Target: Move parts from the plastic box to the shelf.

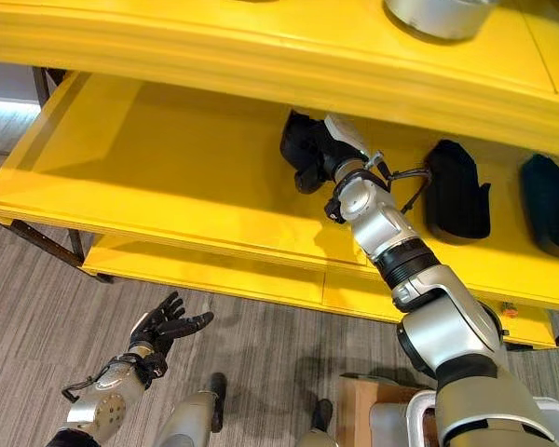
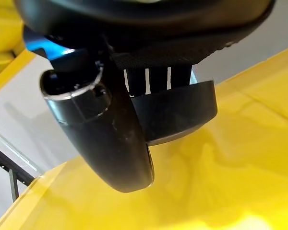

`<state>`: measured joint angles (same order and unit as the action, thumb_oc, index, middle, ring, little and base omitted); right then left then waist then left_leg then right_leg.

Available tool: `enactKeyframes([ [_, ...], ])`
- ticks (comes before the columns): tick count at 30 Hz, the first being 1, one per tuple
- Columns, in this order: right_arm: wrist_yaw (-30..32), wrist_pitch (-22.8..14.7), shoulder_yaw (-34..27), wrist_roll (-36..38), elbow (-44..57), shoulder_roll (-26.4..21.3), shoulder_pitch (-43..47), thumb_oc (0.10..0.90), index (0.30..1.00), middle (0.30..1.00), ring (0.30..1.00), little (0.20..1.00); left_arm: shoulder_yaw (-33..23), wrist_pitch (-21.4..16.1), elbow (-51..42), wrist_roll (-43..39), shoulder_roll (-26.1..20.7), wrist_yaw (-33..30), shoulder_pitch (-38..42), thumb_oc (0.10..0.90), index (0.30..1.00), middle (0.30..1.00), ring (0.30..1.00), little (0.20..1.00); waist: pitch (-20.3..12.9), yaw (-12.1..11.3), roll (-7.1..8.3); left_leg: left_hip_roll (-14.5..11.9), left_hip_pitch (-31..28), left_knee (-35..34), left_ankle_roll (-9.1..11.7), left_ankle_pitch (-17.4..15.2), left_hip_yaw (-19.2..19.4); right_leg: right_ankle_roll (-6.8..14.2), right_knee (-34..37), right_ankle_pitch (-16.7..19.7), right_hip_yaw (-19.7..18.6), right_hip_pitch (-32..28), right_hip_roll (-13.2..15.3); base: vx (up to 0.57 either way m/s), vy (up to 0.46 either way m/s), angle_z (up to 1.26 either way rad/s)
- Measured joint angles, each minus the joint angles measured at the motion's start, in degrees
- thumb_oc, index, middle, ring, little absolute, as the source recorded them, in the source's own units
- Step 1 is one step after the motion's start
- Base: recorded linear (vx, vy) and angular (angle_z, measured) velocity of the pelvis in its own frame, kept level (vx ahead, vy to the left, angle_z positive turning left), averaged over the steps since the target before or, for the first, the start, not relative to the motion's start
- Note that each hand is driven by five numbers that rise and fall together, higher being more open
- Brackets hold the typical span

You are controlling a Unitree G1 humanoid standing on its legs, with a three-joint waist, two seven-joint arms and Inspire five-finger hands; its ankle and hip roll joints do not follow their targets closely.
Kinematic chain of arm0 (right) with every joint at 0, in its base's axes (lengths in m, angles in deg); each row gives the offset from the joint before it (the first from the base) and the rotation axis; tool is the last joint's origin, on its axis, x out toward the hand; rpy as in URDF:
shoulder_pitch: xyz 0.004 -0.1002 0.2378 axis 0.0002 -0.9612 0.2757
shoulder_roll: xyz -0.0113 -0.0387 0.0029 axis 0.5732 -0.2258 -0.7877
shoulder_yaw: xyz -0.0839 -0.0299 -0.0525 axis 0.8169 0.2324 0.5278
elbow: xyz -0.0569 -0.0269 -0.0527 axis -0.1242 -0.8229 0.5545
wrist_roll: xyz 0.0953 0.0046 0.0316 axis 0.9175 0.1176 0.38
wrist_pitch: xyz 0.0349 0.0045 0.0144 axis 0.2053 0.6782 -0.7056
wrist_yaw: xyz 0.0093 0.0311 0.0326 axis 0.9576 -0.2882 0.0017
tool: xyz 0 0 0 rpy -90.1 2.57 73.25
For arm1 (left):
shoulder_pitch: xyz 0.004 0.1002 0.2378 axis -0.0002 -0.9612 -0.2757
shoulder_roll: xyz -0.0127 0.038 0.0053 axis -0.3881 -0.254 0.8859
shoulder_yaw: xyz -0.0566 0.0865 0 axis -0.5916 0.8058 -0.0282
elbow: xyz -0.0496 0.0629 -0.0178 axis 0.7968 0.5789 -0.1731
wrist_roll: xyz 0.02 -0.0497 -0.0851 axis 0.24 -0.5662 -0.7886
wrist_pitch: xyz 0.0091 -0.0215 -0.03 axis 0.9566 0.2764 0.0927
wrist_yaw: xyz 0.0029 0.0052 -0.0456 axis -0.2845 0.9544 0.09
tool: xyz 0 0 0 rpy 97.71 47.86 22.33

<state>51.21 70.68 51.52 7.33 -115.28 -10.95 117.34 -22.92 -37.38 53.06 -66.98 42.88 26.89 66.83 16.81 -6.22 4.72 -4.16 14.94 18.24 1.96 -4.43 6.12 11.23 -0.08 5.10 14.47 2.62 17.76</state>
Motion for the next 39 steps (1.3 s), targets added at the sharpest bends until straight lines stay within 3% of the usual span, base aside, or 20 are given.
enactKeyframes([
  [4,-0.09,0.02,-0.1,0.01,0.01,-0.15,-0.36,0.4,0.3,0.3,0.3,0.3,0.52,0.78,-0.36,0.0,0.13,0.05,-2.86,0.9,1.0,1.0,1.0,1.0,0.08,1.35,-0.45,-0.73,-0.03,-1.4,0.43,-0.03,0.07,-0.03,-0.46,0.03,0.03,0.88,0.17,0.01,-0.058,-0.06],
  [9,-0.1,0.1,-0.15,0.0,-0.02,-0.87,-1.15,0.4,0.3,0.3,0.3,0.3,0.5,0.81,-0.37,0.03,1.74,0.05,-3.65,0.9,1.0,1.0,1.0,1.0,-0.14,1.45,-1.95,-0.74,-0.14,-1.77,0.4,1.63,-0.01,-0.59,-0.79,0.43,0.14,1.03,0.0,-0.01,-0.047,0.02],
  [26,-0.09,0.02,-0.26,-0.03,-5.25,0.25,-1.12,0.4,0.3,0.3,0.3,0.3,0.94,0.81,-0.32,0.08,2.03,0.28,-1.79,0.9,1.0,1.0,1.0,1.0,-0.15,1.27,-1.99,-0.93,-2.62,-3.59,0.59,2.06,0.52,-0.72,-0.6,-0.04,0.23,-0.27,-0.6,-0.01,-0.016,-0.02],
  [39,-1.24,-0.02,0.34,-4.02,-5.27,1.19,-1.97,0.4,0.3,0.3,0.3,0.3,1.04,0.8,-0.1,0.06,2.05,-0.05,-2.28,0.9,1.0,1.0,1.0,1.0,-0.15,0.21,-1.99,-0.84,0.11,-2.98,0.86,2.27,-1.75,-0.52,-1.83,-0.84,2.03,1.08,-0.74,-0.01,-0.003,0.08],
])
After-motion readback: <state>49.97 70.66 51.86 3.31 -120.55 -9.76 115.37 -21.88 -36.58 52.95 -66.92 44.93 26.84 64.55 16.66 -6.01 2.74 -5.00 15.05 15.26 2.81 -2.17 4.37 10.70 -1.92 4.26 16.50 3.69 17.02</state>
